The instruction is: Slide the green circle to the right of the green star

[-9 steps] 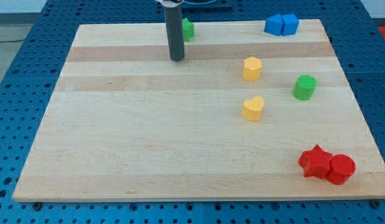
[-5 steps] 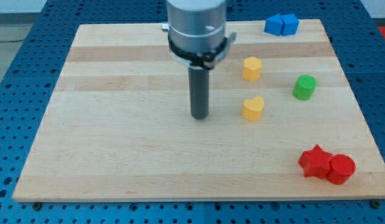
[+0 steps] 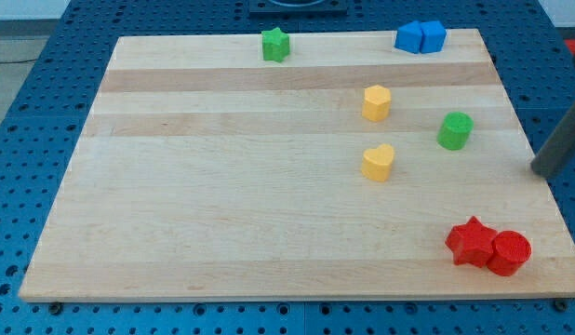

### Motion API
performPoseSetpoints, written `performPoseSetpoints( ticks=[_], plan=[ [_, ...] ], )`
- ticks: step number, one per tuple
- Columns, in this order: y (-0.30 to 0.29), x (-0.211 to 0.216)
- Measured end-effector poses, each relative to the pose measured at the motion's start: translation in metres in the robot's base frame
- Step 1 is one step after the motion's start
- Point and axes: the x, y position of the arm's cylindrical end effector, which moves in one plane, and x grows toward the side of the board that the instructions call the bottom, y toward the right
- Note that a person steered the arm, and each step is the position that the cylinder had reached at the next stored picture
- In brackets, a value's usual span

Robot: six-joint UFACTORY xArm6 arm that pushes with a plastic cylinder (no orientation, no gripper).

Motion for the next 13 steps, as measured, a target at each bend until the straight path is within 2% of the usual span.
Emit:
performPoseSetpoints(
  ticks=[1, 2, 5, 8, 11, 12, 13],
  plan=[
    [-0.006, -0.037],
    [-0.035, -0.055],
    [-0.121, -0.028],
    [-0.241, -0.024],
    [-0.322, -0.019],
    [-0.334, -0.029],
    [-0.32, -0.049]
  ],
)
